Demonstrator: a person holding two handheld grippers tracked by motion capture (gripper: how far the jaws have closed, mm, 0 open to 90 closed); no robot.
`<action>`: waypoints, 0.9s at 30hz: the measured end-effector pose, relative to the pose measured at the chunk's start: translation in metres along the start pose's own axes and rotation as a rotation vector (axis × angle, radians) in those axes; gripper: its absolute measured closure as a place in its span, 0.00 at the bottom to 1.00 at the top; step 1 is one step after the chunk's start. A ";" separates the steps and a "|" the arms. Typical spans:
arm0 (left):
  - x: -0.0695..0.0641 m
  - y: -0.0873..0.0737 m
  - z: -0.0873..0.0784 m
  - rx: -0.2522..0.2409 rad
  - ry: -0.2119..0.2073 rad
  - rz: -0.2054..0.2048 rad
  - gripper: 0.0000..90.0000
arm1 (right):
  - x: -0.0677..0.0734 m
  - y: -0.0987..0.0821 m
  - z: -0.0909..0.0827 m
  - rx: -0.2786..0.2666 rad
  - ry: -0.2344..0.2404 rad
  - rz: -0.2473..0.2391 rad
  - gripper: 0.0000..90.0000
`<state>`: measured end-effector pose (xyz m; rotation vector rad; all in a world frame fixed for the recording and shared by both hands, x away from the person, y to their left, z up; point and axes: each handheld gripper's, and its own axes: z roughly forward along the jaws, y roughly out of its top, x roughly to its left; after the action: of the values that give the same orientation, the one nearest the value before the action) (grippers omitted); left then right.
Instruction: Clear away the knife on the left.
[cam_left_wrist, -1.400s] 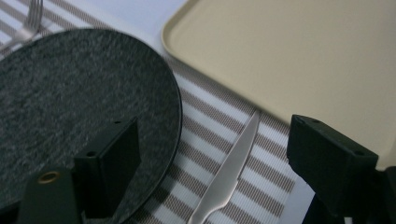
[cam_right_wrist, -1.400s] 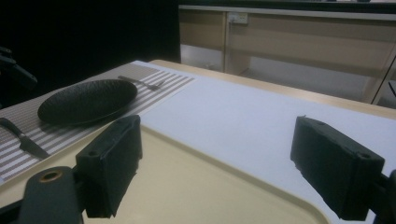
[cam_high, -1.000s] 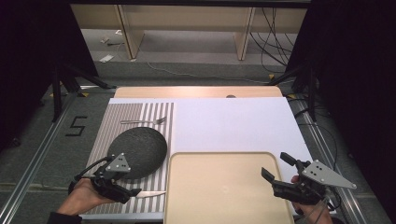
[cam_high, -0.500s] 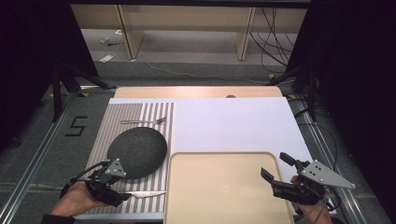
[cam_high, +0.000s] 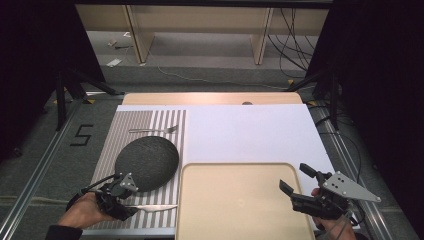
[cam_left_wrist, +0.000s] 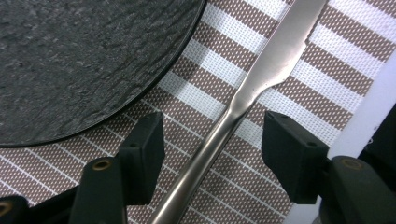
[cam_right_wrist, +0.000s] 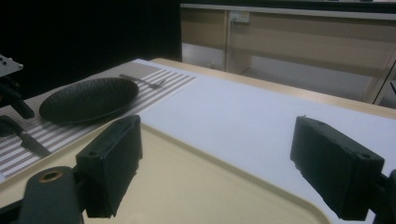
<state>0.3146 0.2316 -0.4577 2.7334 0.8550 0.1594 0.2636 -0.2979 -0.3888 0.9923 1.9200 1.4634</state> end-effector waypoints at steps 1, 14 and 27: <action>0.000 0.000 0.000 0.004 0.003 0.004 0.49 | 0.000 0.000 0.000 0.001 -0.001 -0.001 0.20; -0.001 0.008 0.006 0.095 -0.012 0.002 0.63 | 0.000 0.000 0.000 0.001 0.002 -0.001 0.20; 0.000 0.022 0.008 0.199 -0.045 0.011 0.78 | 0.000 0.000 0.000 0.001 0.000 0.000 0.20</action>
<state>0.3280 0.2121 -0.4590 2.9135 0.8873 0.0158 0.2640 -0.2977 -0.3892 0.9925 1.9207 1.4632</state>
